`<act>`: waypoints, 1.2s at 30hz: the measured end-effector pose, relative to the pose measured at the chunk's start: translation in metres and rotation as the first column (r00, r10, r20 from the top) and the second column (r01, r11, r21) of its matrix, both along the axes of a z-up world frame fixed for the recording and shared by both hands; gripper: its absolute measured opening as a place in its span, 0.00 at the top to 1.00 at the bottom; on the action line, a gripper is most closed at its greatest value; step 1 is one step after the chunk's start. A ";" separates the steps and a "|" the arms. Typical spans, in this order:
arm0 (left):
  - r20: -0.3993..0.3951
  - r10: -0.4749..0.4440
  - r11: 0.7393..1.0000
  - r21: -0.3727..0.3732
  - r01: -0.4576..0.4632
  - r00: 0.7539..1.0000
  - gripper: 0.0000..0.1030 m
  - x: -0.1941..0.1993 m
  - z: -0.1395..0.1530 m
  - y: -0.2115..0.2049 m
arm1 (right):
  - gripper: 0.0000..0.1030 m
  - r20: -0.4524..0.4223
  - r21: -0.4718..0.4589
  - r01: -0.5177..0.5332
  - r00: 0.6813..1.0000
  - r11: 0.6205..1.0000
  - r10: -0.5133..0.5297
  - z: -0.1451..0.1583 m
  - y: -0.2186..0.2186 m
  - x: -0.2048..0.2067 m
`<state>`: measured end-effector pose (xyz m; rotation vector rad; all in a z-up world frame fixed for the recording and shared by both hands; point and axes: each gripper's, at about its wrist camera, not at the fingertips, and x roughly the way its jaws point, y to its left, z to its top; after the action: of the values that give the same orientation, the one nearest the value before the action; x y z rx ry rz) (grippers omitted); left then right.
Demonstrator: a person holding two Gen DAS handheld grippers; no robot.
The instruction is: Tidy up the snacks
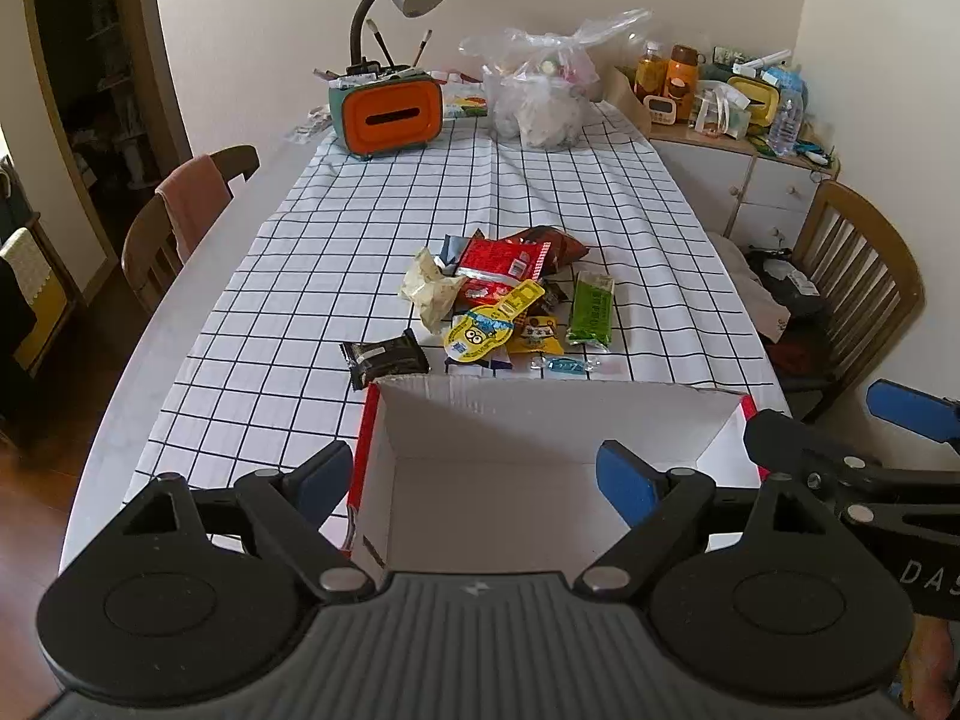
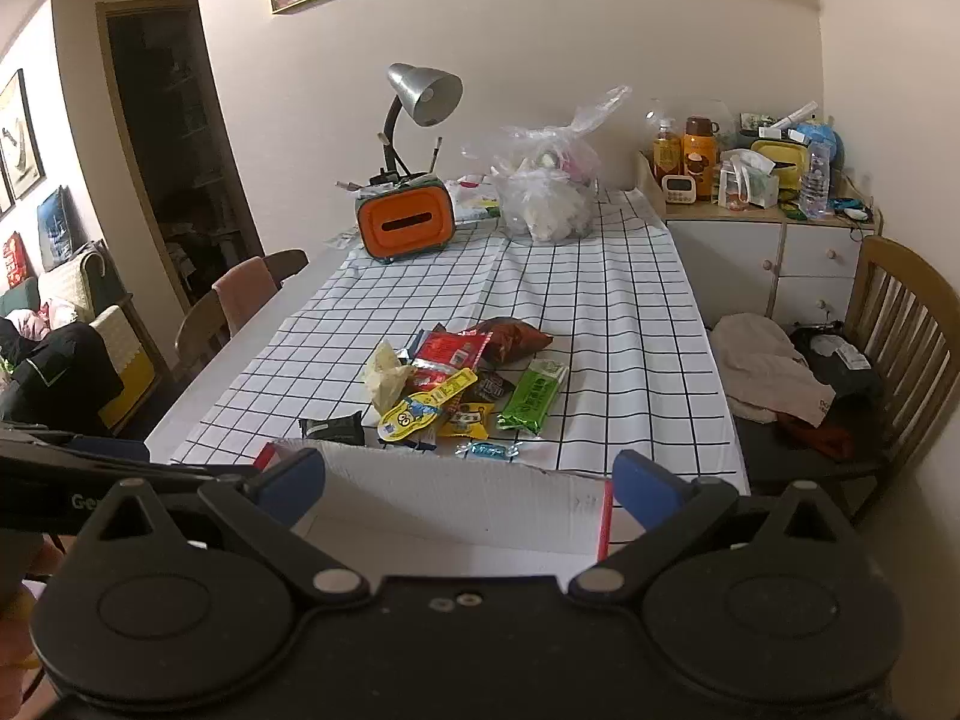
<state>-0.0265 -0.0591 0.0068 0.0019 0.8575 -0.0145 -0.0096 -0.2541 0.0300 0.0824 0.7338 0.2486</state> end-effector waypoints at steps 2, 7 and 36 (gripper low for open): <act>-0.005 0.002 1.000 -0.006 -0.002 1.000 0.14 0.000 -0.001 0.001 | 0.01 -0.002 -0.001 0.000 1.000 1.000 0.000 0.000 -0.001 -0.001; 0.003 -0.007 1.000 -0.007 0.007 1.000 0.14 -0.001 0.001 0.001 | 0.01 -0.009 0.005 0.014 1.000 1.000 -0.014 0.000 -0.002 -0.001; 0.024 -0.058 0.998 -0.028 0.058 0.998 0.14 -0.001 0.002 0.006 | 0.01 0.004 0.006 0.049 0.999 0.999 -0.049 0.002 0.007 -0.007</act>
<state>-0.0276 -0.0530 0.0092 0.0004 0.8341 -0.0808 -0.0167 -0.2470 0.0322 0.1054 0.7260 0.2040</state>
